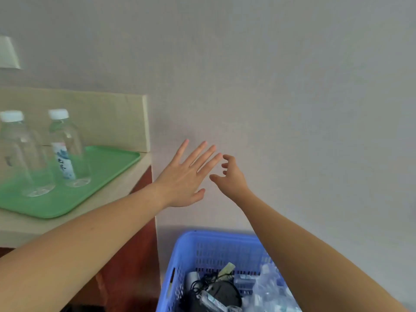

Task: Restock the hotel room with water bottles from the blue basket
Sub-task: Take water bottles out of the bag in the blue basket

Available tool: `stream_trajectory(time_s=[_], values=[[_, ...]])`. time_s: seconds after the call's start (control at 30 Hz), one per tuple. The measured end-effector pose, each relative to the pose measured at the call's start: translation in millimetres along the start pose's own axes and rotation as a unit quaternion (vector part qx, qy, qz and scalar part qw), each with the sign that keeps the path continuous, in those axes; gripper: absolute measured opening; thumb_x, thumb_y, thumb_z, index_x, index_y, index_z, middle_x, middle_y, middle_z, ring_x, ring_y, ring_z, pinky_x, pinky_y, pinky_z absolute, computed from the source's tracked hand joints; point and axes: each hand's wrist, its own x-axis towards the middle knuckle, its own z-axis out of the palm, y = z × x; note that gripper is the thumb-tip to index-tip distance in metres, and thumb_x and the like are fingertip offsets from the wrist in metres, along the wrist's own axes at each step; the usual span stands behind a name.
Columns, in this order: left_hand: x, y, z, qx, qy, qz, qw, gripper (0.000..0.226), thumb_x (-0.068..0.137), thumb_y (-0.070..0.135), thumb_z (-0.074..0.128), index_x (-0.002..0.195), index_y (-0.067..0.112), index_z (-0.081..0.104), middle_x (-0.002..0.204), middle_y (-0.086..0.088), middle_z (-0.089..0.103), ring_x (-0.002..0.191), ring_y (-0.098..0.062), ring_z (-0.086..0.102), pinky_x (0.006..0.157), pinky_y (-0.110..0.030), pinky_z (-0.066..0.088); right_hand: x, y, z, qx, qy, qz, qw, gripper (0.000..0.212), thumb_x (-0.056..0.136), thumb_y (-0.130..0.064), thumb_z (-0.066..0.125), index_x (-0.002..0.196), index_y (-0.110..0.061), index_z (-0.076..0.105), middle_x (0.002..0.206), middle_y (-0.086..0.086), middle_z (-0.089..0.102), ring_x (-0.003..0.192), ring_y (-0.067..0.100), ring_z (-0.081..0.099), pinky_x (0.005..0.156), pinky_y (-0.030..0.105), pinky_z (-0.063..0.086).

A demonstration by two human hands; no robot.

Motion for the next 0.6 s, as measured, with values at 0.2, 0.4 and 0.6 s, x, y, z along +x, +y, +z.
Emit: stream_trajectory(time_s=[0.2, 0.4, 0.6], values=[[58.4, 128.6, 8.8, -0.087, -0.018, 0.053, 0.995, 0.097, 0.091, 0.058, 0.037, 0.151, 0.014, -0.025, 0.163, -0.009, -0.016, 0.149, -0.03, -0.018, 0.113, -0.059, -0.019, -48.0, 111.4, -103.1, -0.032, 0.053, 0.11, 0.992, 0.072, 0.09, -0.019, 0.066, 0.149, -0.015, 0.025, 0.146, 0.011, 0.041, 0.134, 0.024, 0.043, 0.102, 0.034, 0.04], [88.2, 227.1, 20.3, -0.137, -0.058, 0.098, 0.984, 0.096, 0.093, 0.06, 0.031, 0.142, 0.016, -0.039, 0.162, -0.007, -0.022, 0.145, -0.028, -0.028, 0.108, -0.056, -0.029, -87.6, 199.5, -161.2, -0.045, 0.072, 0.196, 0.977, 0.071, 0.09, -0.017, 0.065, 0.149, -0.012, 0.026, 0.147, 0.014, 0.04, 0.135, 0.026, 0.043, 0.097, 0.03, 0.038], [80.5, 305.4, 47.2, -0.186, -0.166, 0.113, 0.962, 0.091, 0.097, 0.06, 0.028, 0.14, 0.015, -0.038, 0.162, -0.008, -0.023, 0.148, -0.029, -0.022, 0.113, -0.055, -0.02, -117.1, 271.0, -167.6, -0.065, 0.029, 0.246, 0.967, 0.07, 0.09, -0.014, 0.065, 0.149, -0.01, 0.027, 0.148, 0.015, 0.039, 0.131, 0.032, 0.046, 0.097, 0.036, 0.042]])
